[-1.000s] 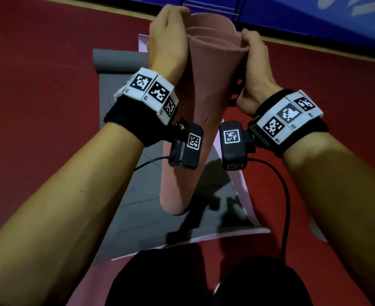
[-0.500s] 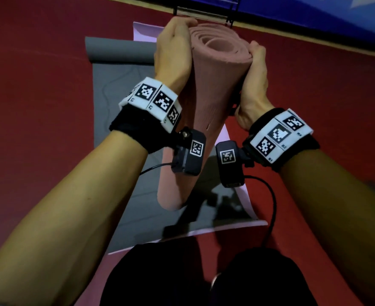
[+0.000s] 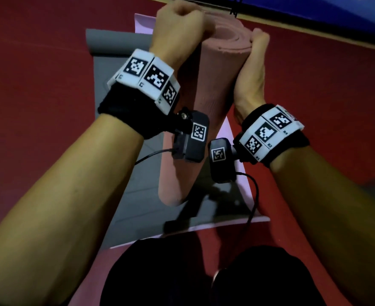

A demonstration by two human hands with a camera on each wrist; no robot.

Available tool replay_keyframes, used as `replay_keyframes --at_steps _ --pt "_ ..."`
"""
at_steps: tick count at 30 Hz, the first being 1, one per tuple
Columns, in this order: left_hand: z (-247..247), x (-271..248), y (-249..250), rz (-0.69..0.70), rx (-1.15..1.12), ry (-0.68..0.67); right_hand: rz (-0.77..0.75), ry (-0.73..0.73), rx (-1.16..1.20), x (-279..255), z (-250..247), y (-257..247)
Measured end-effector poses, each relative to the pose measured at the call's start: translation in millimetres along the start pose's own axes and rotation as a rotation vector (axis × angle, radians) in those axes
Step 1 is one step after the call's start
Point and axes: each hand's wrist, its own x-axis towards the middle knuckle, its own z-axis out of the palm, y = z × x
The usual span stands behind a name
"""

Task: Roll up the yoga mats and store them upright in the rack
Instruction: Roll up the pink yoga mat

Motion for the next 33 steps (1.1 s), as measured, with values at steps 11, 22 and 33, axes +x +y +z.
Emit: replay_keyframes --at_steps 11,22,33 --pt "5 17 9 0.109 0.280 0.102 0.252 0.064 0.217 6 -5 8" --pt "-9 16 6 0.152 0.394 -0.024 -0.328 -0.164 -0.325 14 -27 28" --pt "1 18 14 0.080 0.528 0.061 -0.355 0.081 -0.638 14 -22 35"
